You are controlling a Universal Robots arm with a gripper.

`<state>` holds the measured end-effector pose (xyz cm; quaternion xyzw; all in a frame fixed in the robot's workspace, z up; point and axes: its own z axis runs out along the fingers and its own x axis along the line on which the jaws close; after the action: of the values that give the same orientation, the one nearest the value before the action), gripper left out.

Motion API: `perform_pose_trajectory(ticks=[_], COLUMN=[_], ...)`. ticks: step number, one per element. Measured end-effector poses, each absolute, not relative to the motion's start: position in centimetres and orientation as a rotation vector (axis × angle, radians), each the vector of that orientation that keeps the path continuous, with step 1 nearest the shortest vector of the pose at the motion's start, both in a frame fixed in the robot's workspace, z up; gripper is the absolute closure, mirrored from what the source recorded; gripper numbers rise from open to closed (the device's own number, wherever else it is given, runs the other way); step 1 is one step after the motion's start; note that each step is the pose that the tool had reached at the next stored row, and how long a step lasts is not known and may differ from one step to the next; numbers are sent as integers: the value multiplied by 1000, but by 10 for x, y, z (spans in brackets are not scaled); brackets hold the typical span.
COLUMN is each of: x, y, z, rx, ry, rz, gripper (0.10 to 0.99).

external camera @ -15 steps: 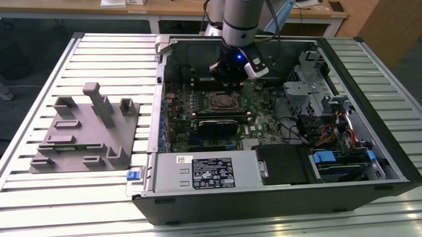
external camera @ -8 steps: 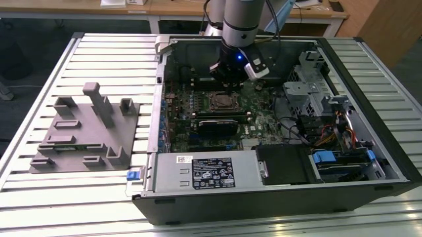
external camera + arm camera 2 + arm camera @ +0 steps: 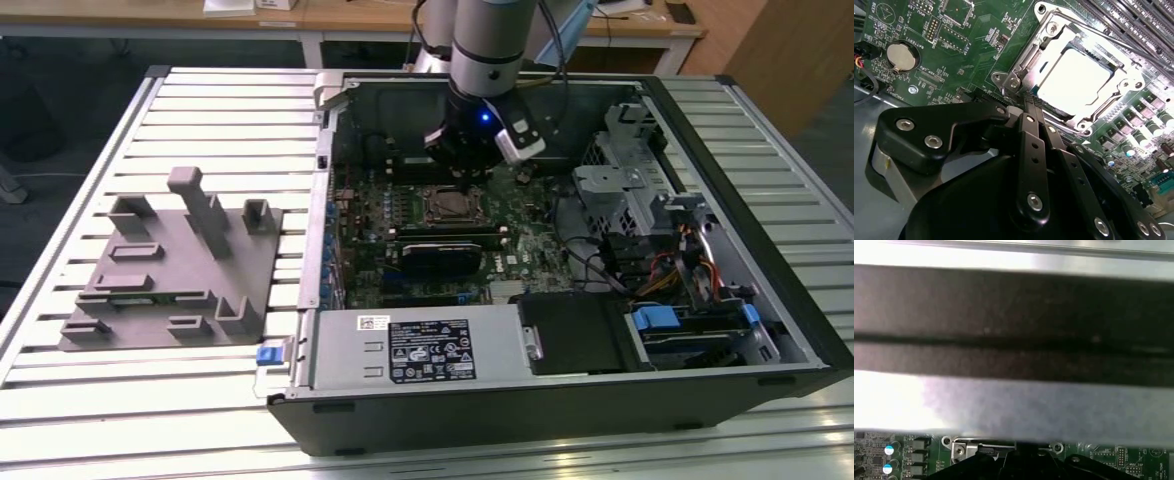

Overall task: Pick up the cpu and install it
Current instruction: 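Install the second cpu locking lever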

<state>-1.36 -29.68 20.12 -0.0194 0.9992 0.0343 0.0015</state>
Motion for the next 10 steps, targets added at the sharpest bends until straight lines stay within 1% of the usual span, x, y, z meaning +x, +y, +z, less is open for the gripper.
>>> perform_pose_trajectory(ticks=[6,10], x=[-14,-14], y=[-298,-298], z=[203,212], rx=[-61,-61], ry=[3136,3136], rz=[107,107], gripper=[980,980])
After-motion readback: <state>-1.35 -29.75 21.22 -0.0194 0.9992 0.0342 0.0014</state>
